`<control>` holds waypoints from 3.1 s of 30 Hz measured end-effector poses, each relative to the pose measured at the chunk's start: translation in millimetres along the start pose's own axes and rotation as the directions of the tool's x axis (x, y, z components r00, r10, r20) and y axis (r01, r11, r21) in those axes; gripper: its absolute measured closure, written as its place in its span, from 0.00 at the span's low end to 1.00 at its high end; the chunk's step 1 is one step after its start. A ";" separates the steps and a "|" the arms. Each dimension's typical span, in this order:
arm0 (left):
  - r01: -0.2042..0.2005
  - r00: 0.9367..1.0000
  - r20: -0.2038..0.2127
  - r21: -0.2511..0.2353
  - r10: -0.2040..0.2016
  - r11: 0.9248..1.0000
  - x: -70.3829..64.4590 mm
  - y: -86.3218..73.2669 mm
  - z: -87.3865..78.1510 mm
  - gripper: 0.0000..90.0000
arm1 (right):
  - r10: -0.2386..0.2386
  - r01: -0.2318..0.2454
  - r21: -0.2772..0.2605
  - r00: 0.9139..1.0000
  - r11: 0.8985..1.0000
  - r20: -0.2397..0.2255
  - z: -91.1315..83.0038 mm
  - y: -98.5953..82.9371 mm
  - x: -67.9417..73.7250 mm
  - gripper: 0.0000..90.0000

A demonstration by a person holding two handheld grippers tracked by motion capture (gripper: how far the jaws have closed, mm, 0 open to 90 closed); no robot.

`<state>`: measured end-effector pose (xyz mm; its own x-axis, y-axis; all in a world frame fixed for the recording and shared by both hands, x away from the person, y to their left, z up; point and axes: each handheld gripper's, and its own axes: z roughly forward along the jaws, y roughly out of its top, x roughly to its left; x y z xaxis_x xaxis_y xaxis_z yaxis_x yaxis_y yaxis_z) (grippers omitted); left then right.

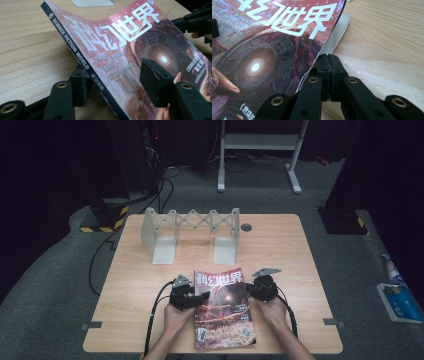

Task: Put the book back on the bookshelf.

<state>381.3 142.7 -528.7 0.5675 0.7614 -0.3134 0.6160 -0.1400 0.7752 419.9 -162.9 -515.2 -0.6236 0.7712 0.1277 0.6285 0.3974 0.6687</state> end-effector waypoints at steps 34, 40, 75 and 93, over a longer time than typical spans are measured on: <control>0.008 0.999 0.032 0.071 -0.010 0.997 4.8 18.6 6.4 0.43 | -0.063 0.062 -0.014 0.995 0.998 -0.082 11.9 6.4 10.9 0.98; 0.025 0.998 0.048 0.094 -0.029 0.995 6.7 18.0 7.6 0.42 | -0.057 0.056 -0.013 0.994 0.998 -0.092 14.2 8.2 13.3 0.98; 0.130 0.991 -0.005 0.143 -0.130 0.981 0.3 26.1 -4.9 0.81 | -0.037 0.032 -0.041 0.990 0.999 -0.135 20.1 6.8 24.4 0.97; 0.118 0.985 0.117 0.067 -0.125 0.991 -15.5 41.0 -29.1 0.90 | -0.067 0.060 -0.063 0.990 0.996 -0.127 6.1 -0.1 22.0 0.80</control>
<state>381.9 143.7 -476.1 0.5458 0.6936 -0.4702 0.7139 -0.0910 0.6943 409.0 -142.9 -516.9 -0.7183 0.6735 0.1742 0.5597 0.4109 0.7196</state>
